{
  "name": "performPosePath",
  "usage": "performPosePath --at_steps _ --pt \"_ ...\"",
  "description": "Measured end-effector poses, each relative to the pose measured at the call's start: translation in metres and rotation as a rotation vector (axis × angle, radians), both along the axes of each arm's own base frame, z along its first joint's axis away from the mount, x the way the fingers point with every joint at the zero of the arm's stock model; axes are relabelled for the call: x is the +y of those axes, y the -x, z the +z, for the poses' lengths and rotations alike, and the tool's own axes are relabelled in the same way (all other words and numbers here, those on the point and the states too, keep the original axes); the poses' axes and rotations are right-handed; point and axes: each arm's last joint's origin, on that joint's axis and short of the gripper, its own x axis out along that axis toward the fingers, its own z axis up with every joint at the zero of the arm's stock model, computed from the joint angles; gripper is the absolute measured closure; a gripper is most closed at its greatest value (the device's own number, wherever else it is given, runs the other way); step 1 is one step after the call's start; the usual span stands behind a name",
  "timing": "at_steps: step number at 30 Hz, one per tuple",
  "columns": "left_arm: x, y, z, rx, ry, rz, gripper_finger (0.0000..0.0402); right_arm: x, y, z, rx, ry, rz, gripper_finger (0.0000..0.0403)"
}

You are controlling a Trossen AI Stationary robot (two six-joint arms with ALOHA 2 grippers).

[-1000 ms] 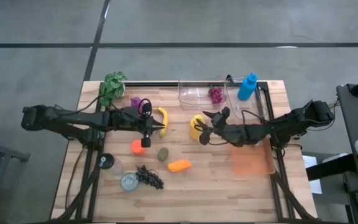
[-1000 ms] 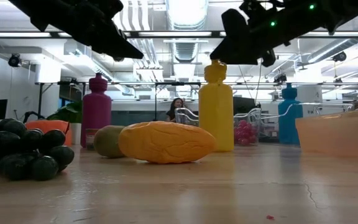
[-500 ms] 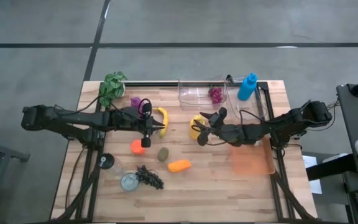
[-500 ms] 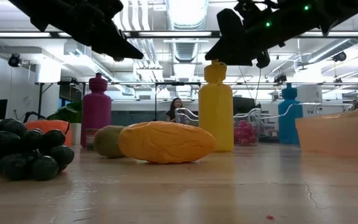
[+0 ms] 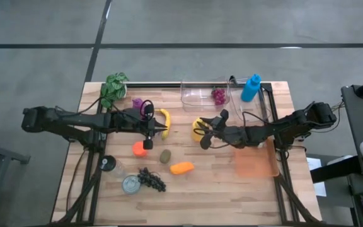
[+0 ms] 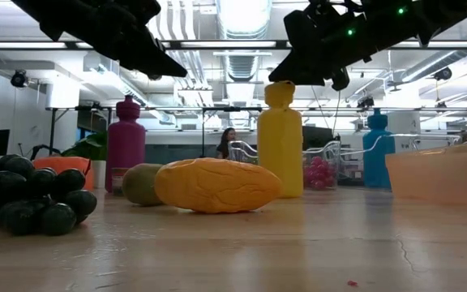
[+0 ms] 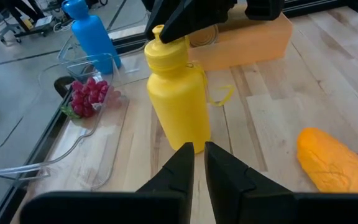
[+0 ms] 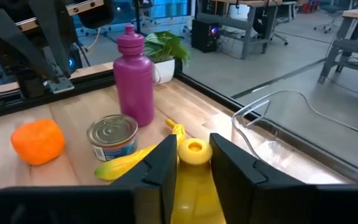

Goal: Pick & Place Food Item
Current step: Put the yellow water bottle into the right transparent bin

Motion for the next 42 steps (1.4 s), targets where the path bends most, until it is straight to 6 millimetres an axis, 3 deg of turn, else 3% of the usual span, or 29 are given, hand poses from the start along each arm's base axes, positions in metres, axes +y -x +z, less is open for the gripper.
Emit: performPosePath --at_steps 6,27,34,42 --pt "0.000 0.000 0.000 0.000 0.000 -0.001 0.0359 0.000 0.000 0.000 0.002 0.003 -0.007 0.0344" --pt "-0.002 0.000 0.000 0.000 0.000 -0.010 0.0359 0.000 0.002 0.002 -0.003 0.003 -0.007 0.0342" --pt "-0.002 0.000 0.000 0.000 0.000 -0.010 0.0359 -0.001 0.003 0.033 -0.040 0.001 -0.009 0.0342" --pt "-0.002 0.000 0.000 0.000 0.000 -0.010 0.0359 -0.006 0.018 0.073 -0.069 0.027 -0.124 0.0342"
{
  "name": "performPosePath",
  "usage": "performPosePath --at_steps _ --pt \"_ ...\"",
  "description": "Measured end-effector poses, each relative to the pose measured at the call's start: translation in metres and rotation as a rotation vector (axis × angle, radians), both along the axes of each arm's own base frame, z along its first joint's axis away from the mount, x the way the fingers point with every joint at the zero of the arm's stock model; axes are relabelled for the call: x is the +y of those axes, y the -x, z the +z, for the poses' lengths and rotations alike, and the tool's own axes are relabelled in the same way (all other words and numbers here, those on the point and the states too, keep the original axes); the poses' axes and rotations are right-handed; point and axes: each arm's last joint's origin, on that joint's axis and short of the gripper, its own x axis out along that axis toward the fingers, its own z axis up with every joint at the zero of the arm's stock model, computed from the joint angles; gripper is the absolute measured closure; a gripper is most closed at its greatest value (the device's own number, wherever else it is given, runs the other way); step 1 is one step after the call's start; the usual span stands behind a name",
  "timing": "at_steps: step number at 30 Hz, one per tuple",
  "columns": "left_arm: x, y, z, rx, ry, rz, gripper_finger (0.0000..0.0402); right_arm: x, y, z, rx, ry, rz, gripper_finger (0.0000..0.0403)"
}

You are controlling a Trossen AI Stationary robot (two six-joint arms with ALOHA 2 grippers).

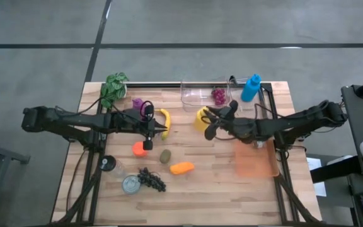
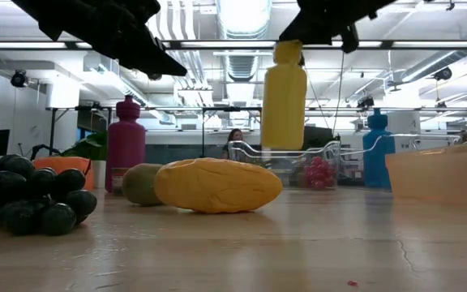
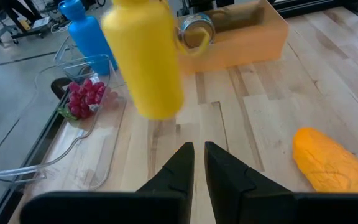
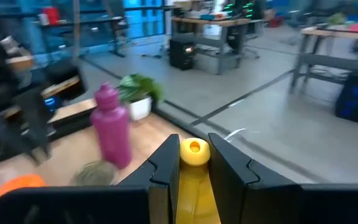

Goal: Pick & Place Food Item
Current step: Put the yellow water bottle into the right transparent bin

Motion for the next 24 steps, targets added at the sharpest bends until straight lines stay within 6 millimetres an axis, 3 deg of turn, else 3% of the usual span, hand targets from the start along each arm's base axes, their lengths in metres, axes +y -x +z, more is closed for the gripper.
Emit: performPosePath --at_steps 12,24 --pt "0.000 0.000 0.000 0.000 0.000 0.000 0.0359 -0.019 0.043 0.046 -0.081 0.054 -0.282 0.0342" --pt "0.000 0.000 0.000 0.000 0.000 0.000 0.0359 -0.057 0.063 0.057 -0.078 0.083 -0.453 0.0342"
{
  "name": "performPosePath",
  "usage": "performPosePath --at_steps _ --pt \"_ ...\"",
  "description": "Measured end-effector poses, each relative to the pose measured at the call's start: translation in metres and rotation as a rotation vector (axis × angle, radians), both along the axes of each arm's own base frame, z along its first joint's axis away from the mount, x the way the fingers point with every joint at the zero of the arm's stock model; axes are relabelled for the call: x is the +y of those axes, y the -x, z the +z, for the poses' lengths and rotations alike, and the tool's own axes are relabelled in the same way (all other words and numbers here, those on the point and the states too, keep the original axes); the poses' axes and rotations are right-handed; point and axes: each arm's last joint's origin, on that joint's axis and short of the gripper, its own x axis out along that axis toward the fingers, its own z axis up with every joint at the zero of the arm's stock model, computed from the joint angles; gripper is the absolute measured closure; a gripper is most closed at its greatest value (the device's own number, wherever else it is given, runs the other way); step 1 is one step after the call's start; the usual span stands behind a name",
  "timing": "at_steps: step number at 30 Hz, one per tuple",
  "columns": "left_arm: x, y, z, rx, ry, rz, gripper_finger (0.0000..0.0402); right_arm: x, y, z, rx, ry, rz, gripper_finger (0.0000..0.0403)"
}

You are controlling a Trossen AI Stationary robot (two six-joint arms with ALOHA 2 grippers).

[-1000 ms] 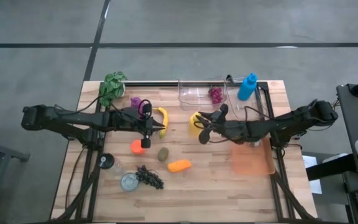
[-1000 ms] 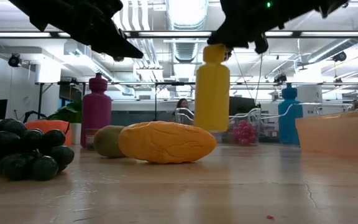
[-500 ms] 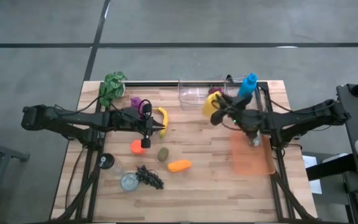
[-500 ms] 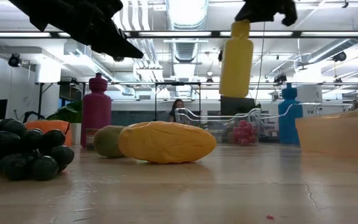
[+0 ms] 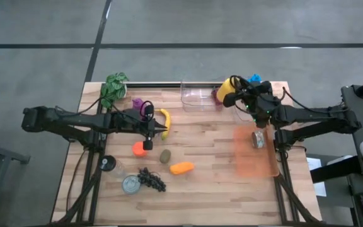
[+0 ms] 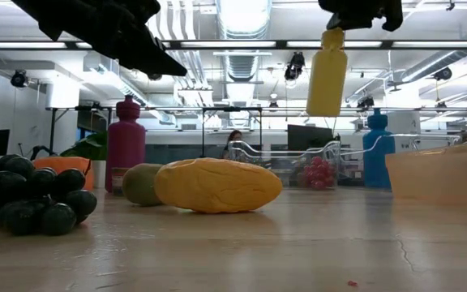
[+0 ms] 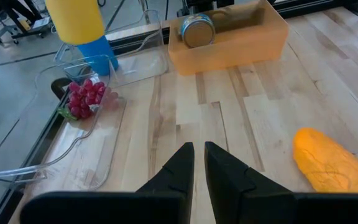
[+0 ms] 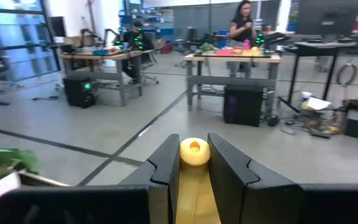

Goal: Pick & Place Food Item
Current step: Put the yellow water bottle into the right transparent bin

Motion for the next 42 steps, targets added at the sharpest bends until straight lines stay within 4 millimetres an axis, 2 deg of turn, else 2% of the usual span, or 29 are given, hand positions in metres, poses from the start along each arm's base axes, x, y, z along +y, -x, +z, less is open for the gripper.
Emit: performPosePath --at_steps 22,42 --pt "0.000 0.000 0.000 0.000 0.001 0.001 0.0359 -0.044 0.013 -0.013 0.038 -0.029 -0.219 0.0342" --pt "0.000 0.000 0.000 0.000 0.007 0.003 0.0359 -0.075 0.031 -0.039 0.025 -0.149 -0.338 0.0342"
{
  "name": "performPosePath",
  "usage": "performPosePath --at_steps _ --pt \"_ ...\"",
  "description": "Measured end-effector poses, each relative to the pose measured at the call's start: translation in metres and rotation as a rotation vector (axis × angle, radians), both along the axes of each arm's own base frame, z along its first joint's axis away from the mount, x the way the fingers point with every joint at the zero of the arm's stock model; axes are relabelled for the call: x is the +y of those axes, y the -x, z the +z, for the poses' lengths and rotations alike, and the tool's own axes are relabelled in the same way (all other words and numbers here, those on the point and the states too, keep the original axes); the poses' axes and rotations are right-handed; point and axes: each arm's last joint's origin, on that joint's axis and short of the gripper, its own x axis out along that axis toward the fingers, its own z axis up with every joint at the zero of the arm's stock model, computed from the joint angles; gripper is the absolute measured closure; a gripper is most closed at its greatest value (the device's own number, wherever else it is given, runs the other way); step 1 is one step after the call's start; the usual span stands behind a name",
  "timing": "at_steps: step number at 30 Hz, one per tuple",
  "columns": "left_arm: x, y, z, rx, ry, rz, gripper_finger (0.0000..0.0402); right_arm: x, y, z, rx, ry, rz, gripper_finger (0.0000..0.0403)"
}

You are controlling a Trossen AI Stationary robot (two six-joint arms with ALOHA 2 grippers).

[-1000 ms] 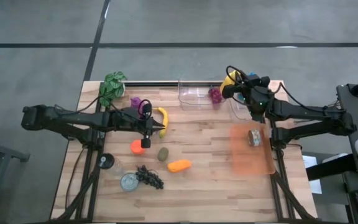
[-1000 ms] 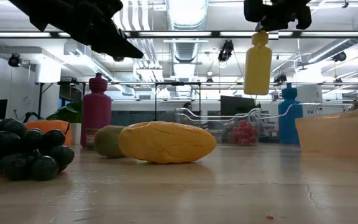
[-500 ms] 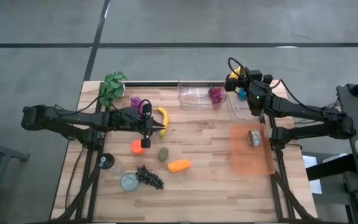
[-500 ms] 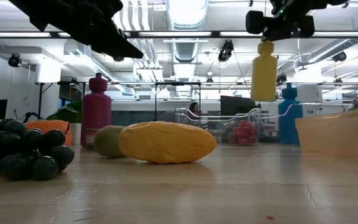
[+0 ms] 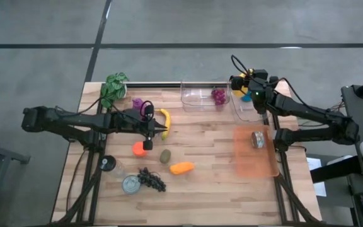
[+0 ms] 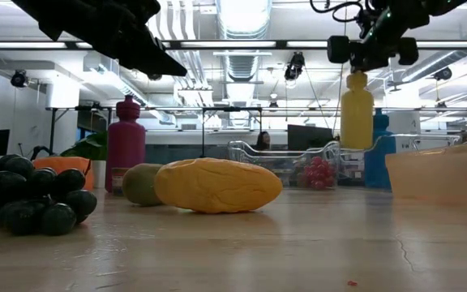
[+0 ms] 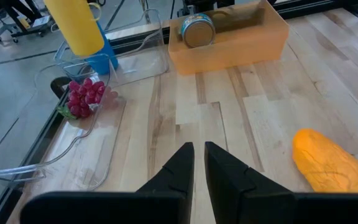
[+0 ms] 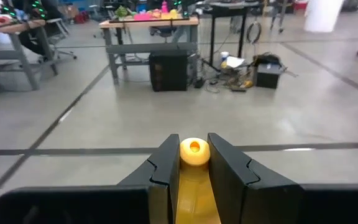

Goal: Pick & Place Food Item
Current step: Put the yellow water bottle into the right transparent bin

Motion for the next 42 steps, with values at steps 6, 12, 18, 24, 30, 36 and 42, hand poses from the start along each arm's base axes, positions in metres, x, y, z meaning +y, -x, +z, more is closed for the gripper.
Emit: performPosePath --at_steps 6,12,18,24,30,36,42 --pt "0.000 0.000 0.000 0.000 0.000 0.000 0.0359 -0.006 -0.002 -0.006 0.009 -0.022 -0.001 0.0342" --pt "0.000 0.000 0.000 0.000 0.000 0.000 0.0359 -0.013 -0.012 -0.019 0.055 -0.051 -0.011 0.0342" --pt "0.000 0.000 0.000 -0.002 0.017 0.008 0.0359 -0.017 -0.016 -0.028 0.044 -0.071 -0.028 0.0342" --pt "0.000 0.000 0.000 -0.002 0.017 0.008 0.0359 -0.019 -0.015 -0.037 0.024 -0.089 -0.043 0.0342" --pt "0.000 0.000 0.000 -0.002 0.017 0.008 0.0359 -0.017 -0.011 -0.053 0.013 -0.111 -0.060 0.0342" --pt "0.000 0.000 0.000 -0.002 0.016 0.008 0.0359 -0.015 -0.007 -0.064 0.005 -0.127 -0.073 0.0342" --pt "0.000 0.000 0.000 -0.002 0.016 0.008 0.0359 -0.016 -0.007 -0.065 0.000 -0.125 -0.075 0.0342"
